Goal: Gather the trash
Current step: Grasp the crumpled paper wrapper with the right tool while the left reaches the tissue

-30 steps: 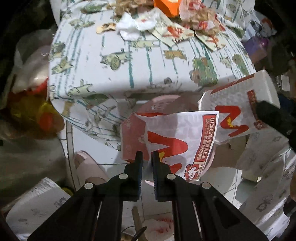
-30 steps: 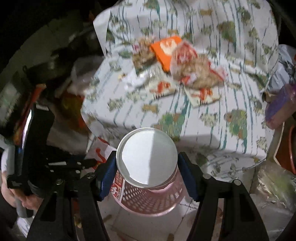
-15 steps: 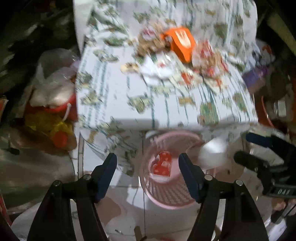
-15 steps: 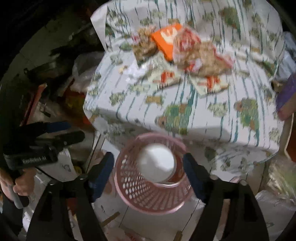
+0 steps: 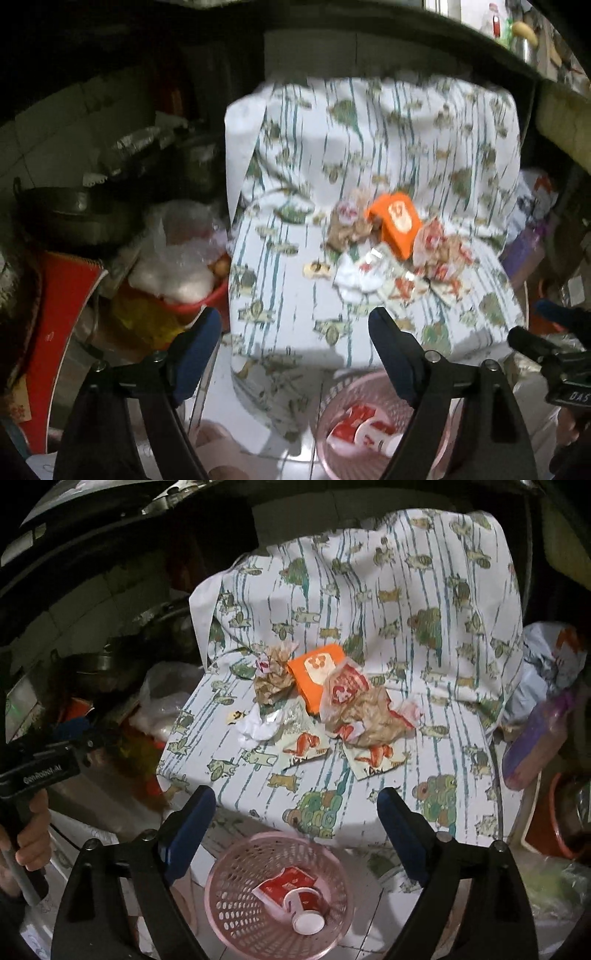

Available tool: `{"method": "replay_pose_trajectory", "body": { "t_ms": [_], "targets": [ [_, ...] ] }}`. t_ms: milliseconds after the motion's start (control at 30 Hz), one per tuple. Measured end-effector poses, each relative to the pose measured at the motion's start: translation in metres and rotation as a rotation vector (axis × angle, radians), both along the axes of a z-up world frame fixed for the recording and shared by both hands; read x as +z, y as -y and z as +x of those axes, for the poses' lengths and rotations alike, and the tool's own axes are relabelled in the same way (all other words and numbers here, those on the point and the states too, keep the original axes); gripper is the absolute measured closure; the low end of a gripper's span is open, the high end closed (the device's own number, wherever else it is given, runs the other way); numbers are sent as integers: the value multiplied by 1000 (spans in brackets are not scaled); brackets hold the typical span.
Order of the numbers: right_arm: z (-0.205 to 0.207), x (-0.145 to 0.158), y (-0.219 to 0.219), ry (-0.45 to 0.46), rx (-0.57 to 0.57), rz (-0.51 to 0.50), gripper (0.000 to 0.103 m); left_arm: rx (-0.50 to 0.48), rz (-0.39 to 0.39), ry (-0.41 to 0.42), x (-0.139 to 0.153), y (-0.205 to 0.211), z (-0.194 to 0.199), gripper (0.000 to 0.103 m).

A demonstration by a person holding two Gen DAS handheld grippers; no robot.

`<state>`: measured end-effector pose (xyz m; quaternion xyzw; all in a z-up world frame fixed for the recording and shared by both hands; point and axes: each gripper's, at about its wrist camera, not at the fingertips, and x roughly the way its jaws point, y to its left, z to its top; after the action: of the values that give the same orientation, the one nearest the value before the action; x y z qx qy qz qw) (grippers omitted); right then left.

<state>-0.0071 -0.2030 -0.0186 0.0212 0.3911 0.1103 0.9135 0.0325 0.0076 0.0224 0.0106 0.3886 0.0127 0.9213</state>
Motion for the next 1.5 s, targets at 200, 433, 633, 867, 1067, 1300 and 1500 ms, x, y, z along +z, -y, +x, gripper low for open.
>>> {"method": "replay_pose_trajectory", "body": {
  "t_ms": [200,433,633,867,1067,1300,1500],
  "targets": [
    [-1,3,2,27,-14,-7,15,-12,18,44,9,7,-3,18],
    [0,4,8,34,-38,-15,14,5,19,72,14,10,-3,18],
    [4,1,13,16,-59,0,13,8,28,73,17,14,0,17],
    [12,4,23,29,-127,1,13,17,-3,49,18,17,13,17],
    [54,26,29,10,-94,-48,13,-32,100,-30,12,36,68,14],
    [108,18,46,-91,6,-40,7,-58,10,-167,-16,24,124,14],
    [133,-42,47,-244,-1,-155,7,-20,-117,-261,-49,17,154,14]
  ]
}}
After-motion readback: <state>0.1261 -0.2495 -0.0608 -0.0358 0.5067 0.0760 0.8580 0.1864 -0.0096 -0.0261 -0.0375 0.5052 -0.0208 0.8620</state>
